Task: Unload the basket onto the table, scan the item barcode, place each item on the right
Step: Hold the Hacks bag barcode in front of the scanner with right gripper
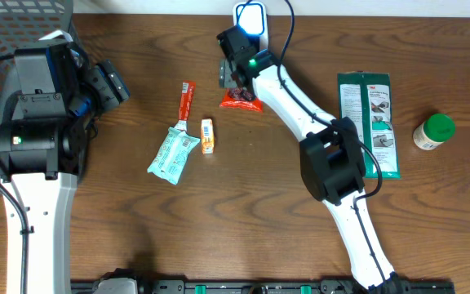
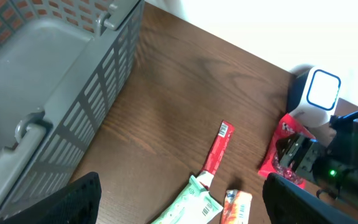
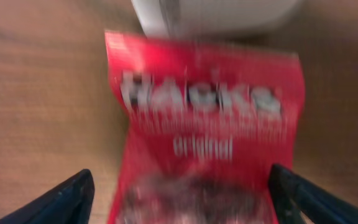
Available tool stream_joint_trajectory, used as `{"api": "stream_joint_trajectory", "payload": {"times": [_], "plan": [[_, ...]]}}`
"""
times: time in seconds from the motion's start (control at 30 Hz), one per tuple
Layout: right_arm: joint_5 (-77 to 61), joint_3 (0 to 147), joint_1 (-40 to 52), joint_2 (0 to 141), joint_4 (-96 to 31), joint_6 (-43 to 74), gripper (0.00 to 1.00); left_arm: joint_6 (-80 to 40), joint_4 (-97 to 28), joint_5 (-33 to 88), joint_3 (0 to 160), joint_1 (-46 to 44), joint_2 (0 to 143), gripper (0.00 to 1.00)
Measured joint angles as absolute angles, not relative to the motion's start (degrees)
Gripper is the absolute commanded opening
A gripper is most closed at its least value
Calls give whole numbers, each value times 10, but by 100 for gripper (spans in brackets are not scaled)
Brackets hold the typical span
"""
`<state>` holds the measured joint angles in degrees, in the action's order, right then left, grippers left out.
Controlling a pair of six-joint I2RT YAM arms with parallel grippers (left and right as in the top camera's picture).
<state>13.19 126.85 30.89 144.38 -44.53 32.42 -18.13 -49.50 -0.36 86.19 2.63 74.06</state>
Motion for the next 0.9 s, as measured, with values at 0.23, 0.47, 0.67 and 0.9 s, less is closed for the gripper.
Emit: {"api": "stream_joint_trajectory", "payload": {"times": [0.23, 0.47, 0.67, 0.9], "plan": [[141, 1249, 313, 1444, -464, 387, 86, -181, -495, -4, 862, 26, 741, 83], [146, 1217, 312, 1439, -450, 407, 35, -181, -495, -4, 862, 26, 741, 84], [143, 1202, 309, 1416, -407, 361, 23, -181, -495, -4, 862, 26, 741, 83], [171, 1199, 302, 1368, -280, 307, 24, -181, -495, -4, 862, 26, 741, 84]]}}
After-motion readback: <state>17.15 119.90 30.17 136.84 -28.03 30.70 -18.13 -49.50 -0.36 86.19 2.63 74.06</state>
